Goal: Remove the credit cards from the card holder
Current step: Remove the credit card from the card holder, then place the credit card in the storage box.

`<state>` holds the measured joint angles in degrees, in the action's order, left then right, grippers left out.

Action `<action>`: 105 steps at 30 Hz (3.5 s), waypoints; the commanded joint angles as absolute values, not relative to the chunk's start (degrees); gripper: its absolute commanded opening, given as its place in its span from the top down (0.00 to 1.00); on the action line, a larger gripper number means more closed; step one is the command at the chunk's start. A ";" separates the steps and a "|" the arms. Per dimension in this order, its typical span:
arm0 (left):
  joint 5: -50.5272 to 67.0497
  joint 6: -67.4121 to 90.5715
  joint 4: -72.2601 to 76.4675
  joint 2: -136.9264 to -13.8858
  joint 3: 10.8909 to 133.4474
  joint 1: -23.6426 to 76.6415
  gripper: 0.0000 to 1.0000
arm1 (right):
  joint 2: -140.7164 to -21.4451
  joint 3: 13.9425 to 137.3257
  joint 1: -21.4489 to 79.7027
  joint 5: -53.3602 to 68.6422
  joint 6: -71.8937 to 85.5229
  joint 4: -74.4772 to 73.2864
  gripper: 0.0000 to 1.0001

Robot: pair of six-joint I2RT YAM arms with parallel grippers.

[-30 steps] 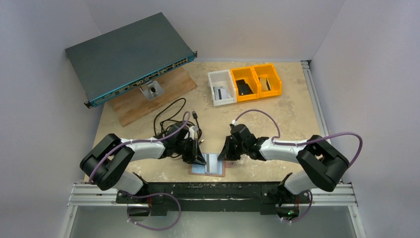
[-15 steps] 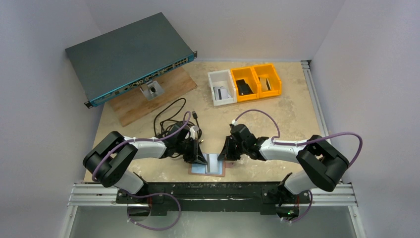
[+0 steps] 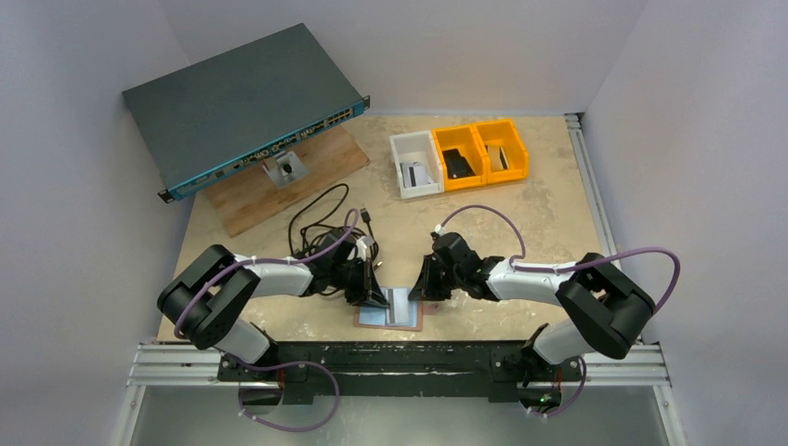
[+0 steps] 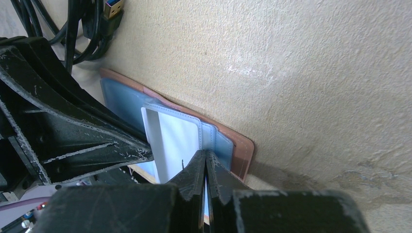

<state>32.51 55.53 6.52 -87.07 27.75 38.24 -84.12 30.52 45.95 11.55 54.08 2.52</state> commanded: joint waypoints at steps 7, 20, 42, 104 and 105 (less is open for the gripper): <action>28.91 52.78 0.58 -82.06 26.99 36.79 1.00 | -88.54 26.72 45.84 2.80 51.35 -5.03 1.00; 27.12 50.38 -5.59 -77.06 25.73 34.75 1.00 | -87.47 26.67 45.53 2.64 51.29 -5.60 1.00; 24.45 45.19 -23.01 -61.87 35.13 33.72 1.00 | -73.39 39.01 45.46 10.17 45.29 -0.53 0.47; 27.27 40.47 -33.28 -60.67 51.27 26.10 0.23 | -99.67 71.43 18.60 20.55 41.66 5.65 1.00; 27.40 40.19 -33.28 -60.74 51.40 26.09 0.23 | -102.67 74.46 18.41 20.56 41.03 4.54 1.00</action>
